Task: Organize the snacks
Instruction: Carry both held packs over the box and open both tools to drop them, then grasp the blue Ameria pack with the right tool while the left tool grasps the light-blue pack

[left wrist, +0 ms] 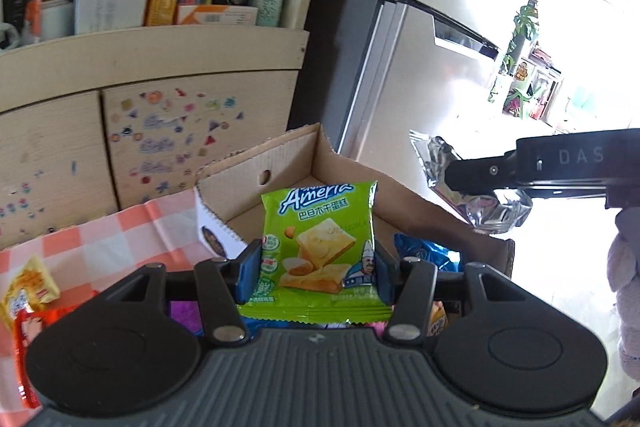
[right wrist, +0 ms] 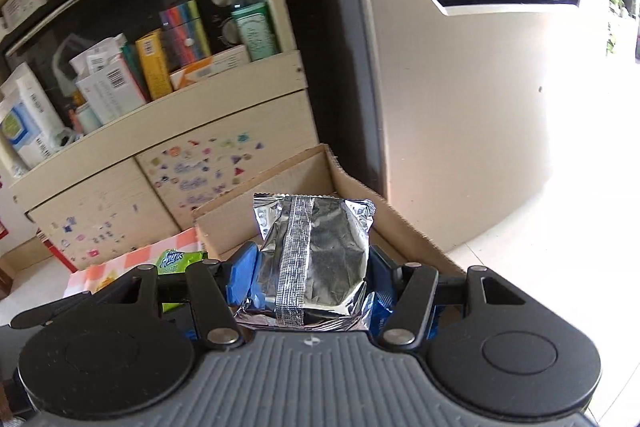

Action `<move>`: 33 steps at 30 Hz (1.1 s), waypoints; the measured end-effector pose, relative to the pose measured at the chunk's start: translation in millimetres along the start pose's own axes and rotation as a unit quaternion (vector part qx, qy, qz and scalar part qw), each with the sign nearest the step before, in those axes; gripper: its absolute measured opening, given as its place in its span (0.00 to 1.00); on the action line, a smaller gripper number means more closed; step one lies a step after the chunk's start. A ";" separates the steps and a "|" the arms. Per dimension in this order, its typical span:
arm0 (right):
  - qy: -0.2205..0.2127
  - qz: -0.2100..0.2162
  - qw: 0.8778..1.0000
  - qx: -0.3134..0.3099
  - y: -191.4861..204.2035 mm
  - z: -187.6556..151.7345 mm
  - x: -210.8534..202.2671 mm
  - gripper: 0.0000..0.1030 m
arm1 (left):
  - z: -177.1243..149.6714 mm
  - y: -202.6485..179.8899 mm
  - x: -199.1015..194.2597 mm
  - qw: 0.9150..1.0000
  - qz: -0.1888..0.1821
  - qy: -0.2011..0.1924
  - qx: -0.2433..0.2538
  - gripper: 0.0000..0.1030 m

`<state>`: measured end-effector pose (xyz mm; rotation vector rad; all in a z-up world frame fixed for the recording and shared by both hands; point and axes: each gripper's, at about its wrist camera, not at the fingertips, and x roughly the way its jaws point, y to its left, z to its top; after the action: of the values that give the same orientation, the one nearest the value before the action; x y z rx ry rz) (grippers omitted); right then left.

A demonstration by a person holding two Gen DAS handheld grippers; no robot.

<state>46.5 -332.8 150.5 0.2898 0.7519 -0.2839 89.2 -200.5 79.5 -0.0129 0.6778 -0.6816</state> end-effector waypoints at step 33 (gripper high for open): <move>0.060 0.026 0.998 -0.025 13.6 -19.8 20.1 0.87 | -27.1 29.1 -42.8 0.995 0.078 0.064 0.006 0.90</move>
<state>52.9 -316.2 124.7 0.2813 0.8674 -0.1988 65.8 -147.1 76.2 0.0946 0.7881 -0.5395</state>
